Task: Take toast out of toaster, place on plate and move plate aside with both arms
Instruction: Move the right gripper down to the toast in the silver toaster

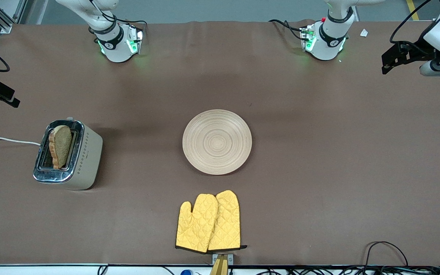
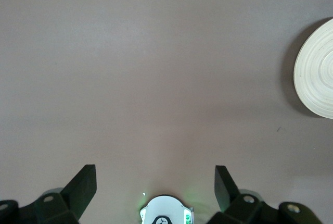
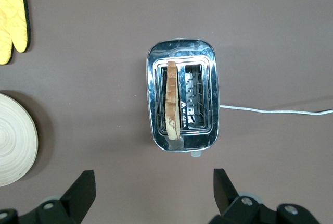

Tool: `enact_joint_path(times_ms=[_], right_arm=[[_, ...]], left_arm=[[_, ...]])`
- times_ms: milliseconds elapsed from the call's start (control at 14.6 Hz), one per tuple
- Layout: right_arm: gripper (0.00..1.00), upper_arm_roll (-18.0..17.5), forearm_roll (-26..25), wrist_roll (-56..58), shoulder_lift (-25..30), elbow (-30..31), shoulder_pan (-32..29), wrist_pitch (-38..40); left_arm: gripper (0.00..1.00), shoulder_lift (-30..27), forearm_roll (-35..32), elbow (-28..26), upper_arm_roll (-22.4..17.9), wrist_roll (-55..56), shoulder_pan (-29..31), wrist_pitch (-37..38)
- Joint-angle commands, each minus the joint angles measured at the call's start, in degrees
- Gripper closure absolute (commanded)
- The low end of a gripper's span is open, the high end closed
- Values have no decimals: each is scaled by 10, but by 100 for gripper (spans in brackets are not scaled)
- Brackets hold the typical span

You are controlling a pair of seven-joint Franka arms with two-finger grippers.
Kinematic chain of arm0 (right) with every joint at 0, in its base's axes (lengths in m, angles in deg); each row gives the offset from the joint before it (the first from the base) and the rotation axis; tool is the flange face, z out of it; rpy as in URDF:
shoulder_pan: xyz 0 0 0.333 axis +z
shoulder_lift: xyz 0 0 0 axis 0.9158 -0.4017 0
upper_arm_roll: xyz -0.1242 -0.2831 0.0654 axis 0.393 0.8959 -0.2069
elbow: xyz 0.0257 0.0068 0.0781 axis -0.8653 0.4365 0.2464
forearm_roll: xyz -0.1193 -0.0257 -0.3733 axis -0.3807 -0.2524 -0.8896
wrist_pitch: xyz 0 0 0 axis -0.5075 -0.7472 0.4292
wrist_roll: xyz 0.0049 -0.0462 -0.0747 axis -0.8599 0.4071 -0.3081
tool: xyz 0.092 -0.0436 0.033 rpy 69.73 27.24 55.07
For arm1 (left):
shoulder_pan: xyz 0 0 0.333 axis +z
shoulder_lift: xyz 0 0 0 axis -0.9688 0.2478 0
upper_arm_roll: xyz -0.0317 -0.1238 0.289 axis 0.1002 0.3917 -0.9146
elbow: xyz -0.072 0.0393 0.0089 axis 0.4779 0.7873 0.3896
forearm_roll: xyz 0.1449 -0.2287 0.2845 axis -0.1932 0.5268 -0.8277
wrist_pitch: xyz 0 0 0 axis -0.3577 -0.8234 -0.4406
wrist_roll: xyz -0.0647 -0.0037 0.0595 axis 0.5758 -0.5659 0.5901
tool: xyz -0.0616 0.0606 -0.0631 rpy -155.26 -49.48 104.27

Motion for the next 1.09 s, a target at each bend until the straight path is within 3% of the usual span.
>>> enact_joint_path(times_ms=[0,342,753,889,1026], right_arm=[[0,-11,-6,-3,-1,-4,-14,8],[0,-10,2,3,-38,0,-22,2],[0,-10,2,6,-164,10,-21,-41],[6,-10,2,5,-197,10,-21,-59],[20,-10,3,5,-222,10,-20,-68]], left_arm=[[0,6,6,13,0,-7,3,5],[0,15,7,14,0,-8,4,5],[0,26,6,19,0,-8,3,5],[0,27,6,21,0,-7,3,5],[0,27,6,21,1,-7,3,5]])
